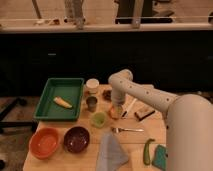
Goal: Place apple in purple bowl
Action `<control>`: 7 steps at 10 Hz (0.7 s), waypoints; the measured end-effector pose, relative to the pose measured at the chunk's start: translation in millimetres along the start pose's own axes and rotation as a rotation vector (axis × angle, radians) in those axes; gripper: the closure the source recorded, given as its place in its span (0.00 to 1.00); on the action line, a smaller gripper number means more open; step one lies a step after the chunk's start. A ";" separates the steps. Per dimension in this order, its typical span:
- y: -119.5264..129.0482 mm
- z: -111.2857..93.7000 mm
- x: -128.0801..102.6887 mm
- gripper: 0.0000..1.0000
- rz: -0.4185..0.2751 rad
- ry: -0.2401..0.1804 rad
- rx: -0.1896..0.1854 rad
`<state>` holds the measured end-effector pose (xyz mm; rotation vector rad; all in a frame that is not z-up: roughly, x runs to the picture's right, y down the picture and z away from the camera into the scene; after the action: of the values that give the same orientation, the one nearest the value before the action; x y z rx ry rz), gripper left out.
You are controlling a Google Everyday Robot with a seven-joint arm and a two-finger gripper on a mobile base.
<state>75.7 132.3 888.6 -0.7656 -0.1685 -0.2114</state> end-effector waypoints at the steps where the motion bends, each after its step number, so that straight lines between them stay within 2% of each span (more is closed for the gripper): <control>1: -0.5 -9.1 2.4 0.95 0.003 -0.003 0.011; 3: -3.1 -32.8 0.7 1.00 -0.005 -0.005 0.040; 7: -3.6 -68.2 4.4 1.00 -0.012 0.009 0.101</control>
<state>84.0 81.4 843.5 -0.6629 -0.1742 -0.2164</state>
